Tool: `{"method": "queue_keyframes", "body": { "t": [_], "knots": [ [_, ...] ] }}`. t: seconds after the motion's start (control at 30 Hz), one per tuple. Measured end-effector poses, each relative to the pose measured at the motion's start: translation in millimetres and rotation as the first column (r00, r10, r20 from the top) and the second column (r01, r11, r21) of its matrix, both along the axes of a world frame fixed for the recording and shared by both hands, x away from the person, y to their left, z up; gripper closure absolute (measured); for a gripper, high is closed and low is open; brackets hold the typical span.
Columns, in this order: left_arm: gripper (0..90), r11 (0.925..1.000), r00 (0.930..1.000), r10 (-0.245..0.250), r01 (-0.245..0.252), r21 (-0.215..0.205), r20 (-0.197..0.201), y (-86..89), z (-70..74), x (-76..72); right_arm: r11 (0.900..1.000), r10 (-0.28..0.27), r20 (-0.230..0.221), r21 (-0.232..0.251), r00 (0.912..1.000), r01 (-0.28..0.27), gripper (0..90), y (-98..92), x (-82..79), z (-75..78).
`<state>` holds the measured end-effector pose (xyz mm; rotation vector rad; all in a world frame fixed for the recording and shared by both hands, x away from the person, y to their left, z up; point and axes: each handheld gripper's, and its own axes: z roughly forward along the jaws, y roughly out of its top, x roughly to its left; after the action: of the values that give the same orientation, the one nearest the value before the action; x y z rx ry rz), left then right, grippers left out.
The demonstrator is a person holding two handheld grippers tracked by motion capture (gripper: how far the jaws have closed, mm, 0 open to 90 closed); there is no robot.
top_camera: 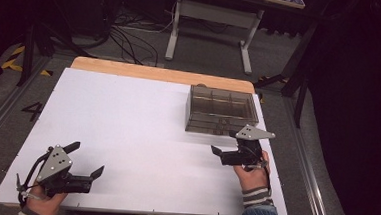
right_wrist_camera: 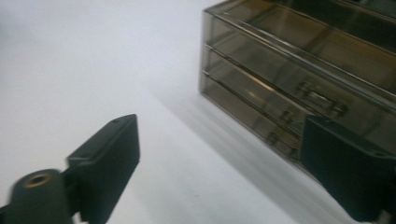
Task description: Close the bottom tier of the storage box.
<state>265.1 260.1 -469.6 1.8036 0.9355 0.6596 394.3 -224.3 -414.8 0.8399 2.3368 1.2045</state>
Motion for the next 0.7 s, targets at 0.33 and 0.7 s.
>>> {"method": "queue_keyframes", "body": {
  "t": [0.33,0.7],
  "knots": [
    [0.0,1.0,1.0,-0.002,0.002,-0.005,0.0,0.1,0.1,0.3,0.987,0.098,0.004,0.131,0.9952,-0.098,0.3,3.1,-12.8,-2.5],
    [0.0,1.0,1.0,-0.002,0.002,-0.005,0.002,-0.2,0.0,0.5,0.978,0.16,0.026,0.129,0.9868,-0.162,0.0,5.1,-28.4,-18.8]
  ]
}}
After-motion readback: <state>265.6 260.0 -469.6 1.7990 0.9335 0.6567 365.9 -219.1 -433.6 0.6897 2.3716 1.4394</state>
